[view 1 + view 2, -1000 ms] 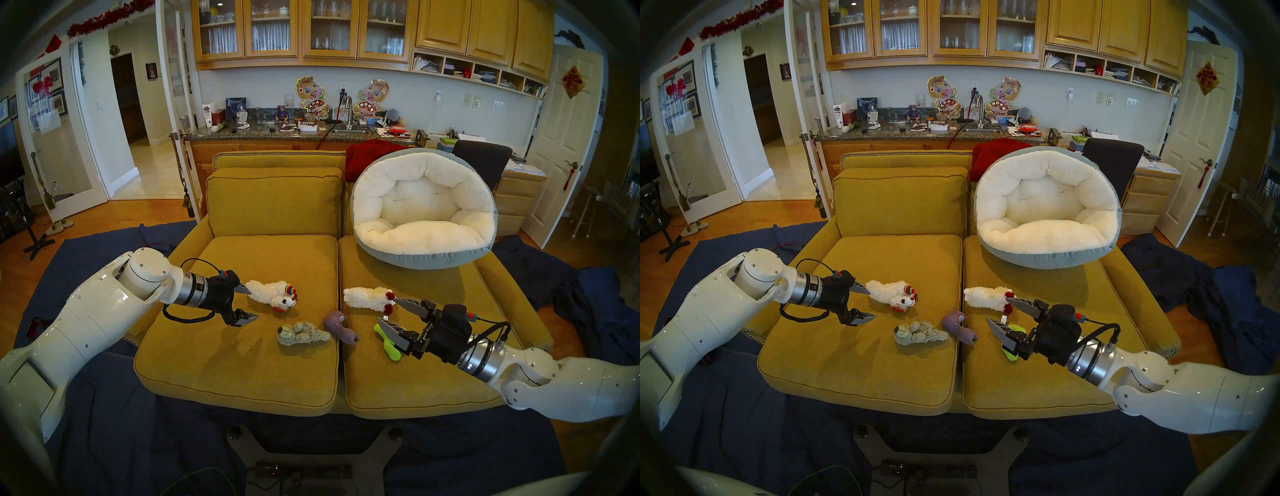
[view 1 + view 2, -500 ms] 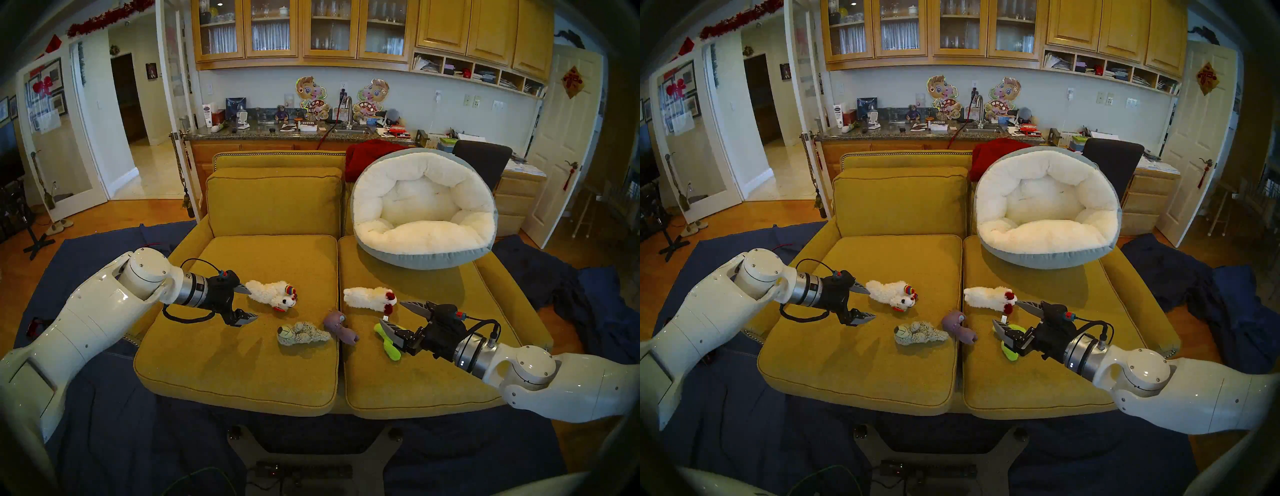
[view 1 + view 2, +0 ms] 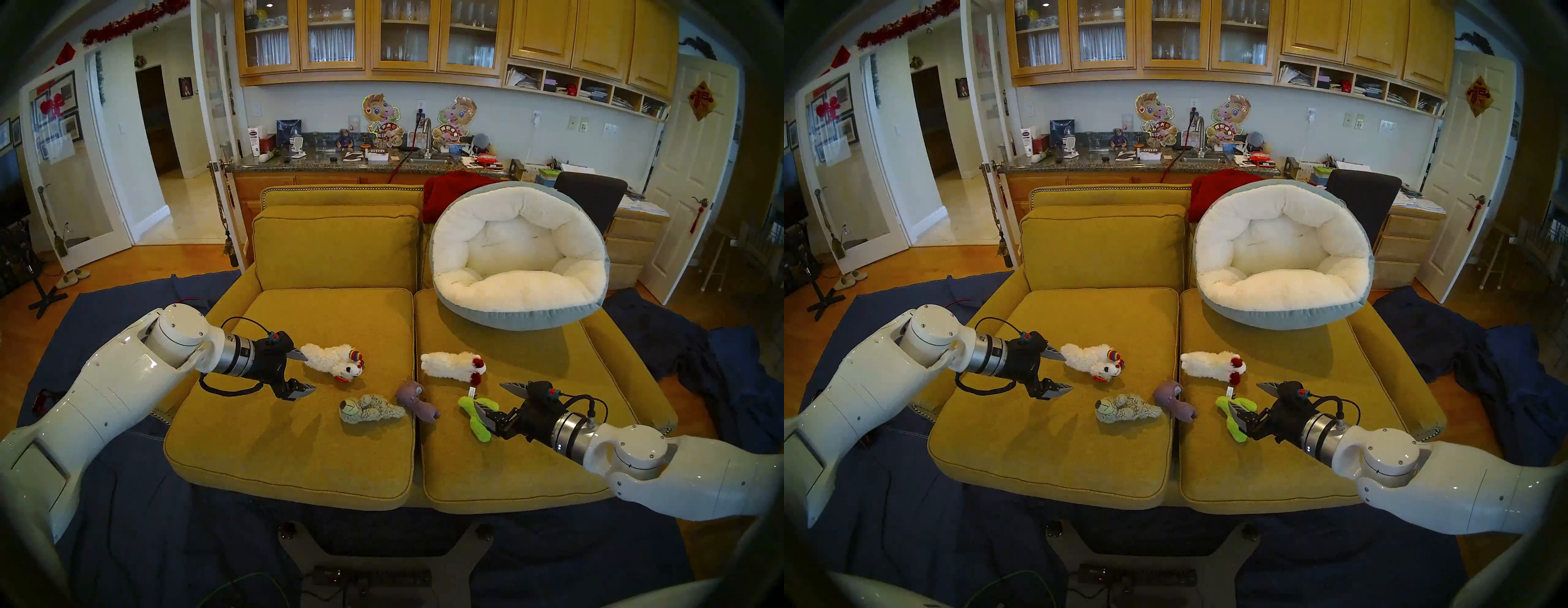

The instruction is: Put toys into dog bed

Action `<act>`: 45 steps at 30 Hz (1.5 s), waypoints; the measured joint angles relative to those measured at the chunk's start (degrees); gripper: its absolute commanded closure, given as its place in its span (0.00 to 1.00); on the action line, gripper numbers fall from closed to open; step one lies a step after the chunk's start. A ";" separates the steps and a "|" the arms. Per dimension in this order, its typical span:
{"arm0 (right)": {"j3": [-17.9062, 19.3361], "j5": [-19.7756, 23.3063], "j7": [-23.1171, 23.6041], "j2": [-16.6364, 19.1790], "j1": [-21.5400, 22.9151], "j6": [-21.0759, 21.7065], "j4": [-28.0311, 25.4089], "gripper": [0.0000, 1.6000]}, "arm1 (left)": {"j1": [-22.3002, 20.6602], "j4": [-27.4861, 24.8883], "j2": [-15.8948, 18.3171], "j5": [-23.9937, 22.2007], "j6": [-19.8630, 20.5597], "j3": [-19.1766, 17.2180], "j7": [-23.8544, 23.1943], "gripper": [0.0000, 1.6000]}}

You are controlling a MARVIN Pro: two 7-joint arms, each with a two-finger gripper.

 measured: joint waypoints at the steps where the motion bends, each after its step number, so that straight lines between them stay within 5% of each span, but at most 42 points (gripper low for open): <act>1: -0.01 -0.14 0.00 -0.38 0.21 0.62 0.34 0.00 | 0.00 0.00 0.00 0.00 0.00 0.00 0.00 0.00; 27: -1.35 -4.92 2.16 -6.67 3.26 10.11 7.23 0.00 | 0.00 0.00 0.00 0.00 0.00 0.01 0.01 0.00; 28: -1.39 -5.12 2.13 -6.95 3.35 10.21 7.58 0.10 | 0.00 0.00 0.00 0.00 0.00 0.01 0.01 0.00; 29: -1.46 -5.39 2.13 -7.36 3.47 10.31 8.07 0.50 | 0.00 0.00 0.00 0.00 0.00 0.01 0.01 0.00; 30: -1.50 -5.54 2.13 -7.60 3.54 10.33 8.33 0.58 | 0.00 0.00 0.00 0.00 0.00 0.01 0.01 0.00; 32: -1.60 -5.84 2.18 -8.17 3.69 10.34 8.85 1.00 | 0.00 0.00 0.00 0.00 0.00 0.02 0.01 0.00; 45: -1.38 -6.44 2.39 -7.71 3.46 8.61 7.43 1.00 | 0.01 0.00 0.01 0.00 0.00 0.02 0.01 0.00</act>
